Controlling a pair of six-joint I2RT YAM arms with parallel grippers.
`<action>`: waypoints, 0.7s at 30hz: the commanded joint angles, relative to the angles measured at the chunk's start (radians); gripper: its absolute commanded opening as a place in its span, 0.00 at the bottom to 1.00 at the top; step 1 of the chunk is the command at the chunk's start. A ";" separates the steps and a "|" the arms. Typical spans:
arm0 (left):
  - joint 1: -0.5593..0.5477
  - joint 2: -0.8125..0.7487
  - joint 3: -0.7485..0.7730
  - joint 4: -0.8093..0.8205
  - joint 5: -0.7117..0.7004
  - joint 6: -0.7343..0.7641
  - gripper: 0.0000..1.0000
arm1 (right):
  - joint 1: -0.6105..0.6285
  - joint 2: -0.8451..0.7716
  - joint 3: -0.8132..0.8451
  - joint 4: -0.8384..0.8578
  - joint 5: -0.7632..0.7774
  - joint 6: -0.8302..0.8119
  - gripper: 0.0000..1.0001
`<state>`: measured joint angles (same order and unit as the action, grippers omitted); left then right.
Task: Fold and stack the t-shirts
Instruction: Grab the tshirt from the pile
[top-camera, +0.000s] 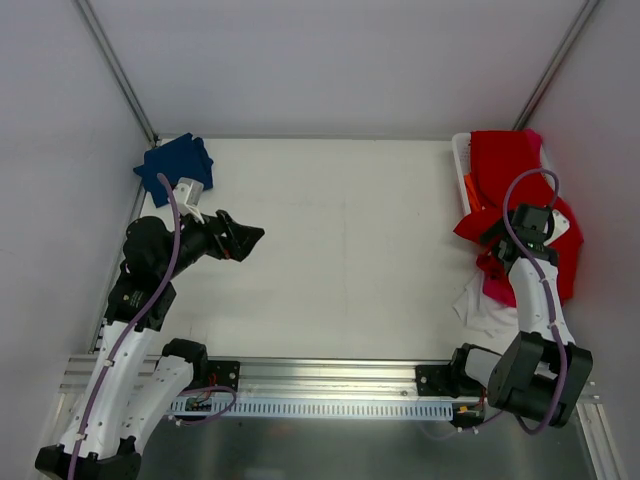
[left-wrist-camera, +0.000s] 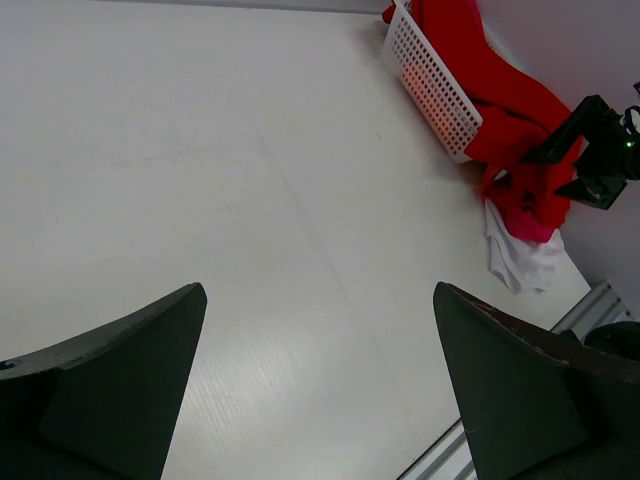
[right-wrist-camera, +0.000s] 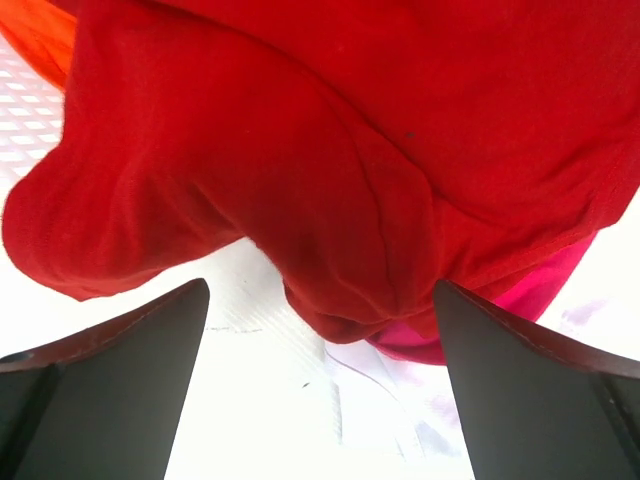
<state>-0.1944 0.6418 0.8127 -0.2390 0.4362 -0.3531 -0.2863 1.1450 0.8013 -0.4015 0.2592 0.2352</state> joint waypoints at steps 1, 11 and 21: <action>0.009 0.013 0.022 0.018 -0.005 -0.001 0.99 | 0.076 -0.059 0.009 0.029 0.118 -0.019 0.99; 0.009 0.025 0.017 0.020 -0.008 -0.001 0.99 | 0.067 -0.007 0.009 -0.051 0.353 0.022 0.99; 0.009 0.029 0.016 0.020 -0.014 0.002 0.99 | -0.011 0.117 0.030 -0.045 0.302 0.047 0.99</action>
<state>-0.1944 0.6731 0.8127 -0.2390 0.4355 -0.3531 -0.2749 1.2419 0.8017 -0.4477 0.5625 0.2634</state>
